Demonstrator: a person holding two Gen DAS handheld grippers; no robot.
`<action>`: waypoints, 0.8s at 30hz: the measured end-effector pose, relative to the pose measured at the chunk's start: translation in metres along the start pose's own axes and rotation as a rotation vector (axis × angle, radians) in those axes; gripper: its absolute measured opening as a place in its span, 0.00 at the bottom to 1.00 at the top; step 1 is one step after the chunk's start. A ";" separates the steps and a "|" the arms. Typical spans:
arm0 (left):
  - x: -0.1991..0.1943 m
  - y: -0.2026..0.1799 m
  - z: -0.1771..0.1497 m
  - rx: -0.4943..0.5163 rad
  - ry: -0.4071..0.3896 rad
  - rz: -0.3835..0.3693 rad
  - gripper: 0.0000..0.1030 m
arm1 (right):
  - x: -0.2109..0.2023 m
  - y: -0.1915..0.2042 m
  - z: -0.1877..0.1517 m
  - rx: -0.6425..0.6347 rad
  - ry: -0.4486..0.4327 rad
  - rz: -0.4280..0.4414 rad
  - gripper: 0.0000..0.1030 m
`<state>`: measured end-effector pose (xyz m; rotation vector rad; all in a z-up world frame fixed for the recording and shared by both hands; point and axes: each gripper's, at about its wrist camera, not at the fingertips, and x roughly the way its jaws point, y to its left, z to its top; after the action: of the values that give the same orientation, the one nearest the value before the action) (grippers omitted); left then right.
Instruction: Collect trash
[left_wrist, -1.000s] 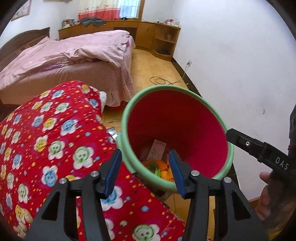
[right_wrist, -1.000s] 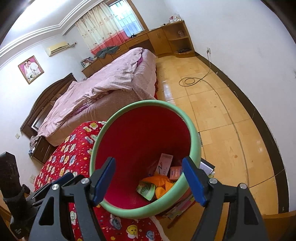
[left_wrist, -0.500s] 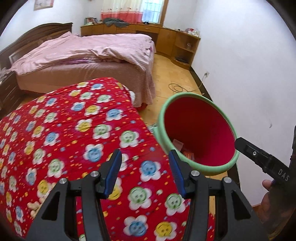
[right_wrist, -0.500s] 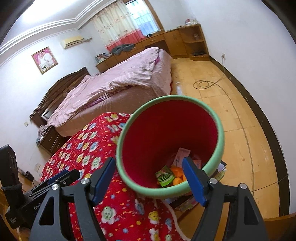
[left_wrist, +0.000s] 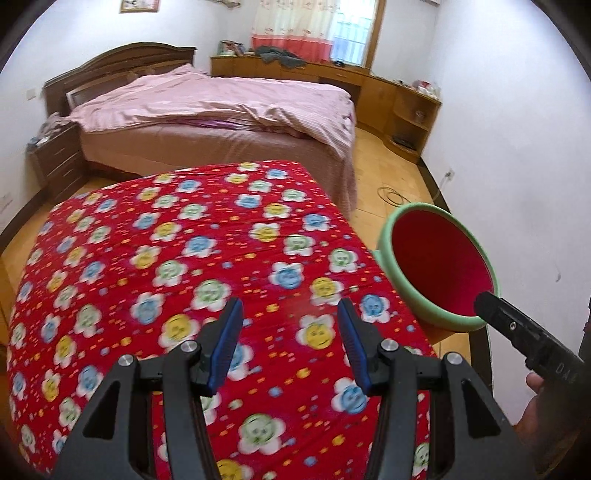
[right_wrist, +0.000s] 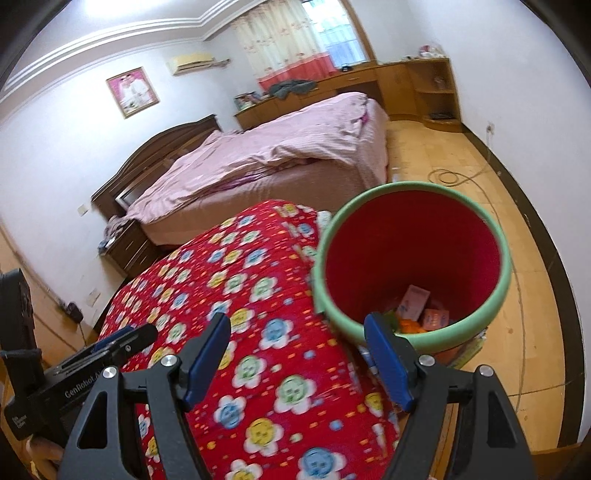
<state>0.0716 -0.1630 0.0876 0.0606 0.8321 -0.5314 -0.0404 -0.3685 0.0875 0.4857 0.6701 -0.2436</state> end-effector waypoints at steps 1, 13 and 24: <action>-0.003 0.004 -0.001 -0.006 -0.003 0.008 0.51 | 0.000 0.007 -0.002 -0.013 0.001 0.009 0.75; -0.043 0.052 -0.031 -0.097 -0.060 0.104 0.51 | -0.014 0.061 -0.033 -0.124 -0.014 0.048 0.75; -0.062 0.067 -0.055 -0.128 -0.111 0.178 0.51 | -0.027 0.090 -0.060 -0.219 -0.065 0.047 0.81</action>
<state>0.0316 -0.0648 0.0847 -0.0124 0.7421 -0.3100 -0.0597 -0.2586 0.0958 0.2824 0.6134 -0.1392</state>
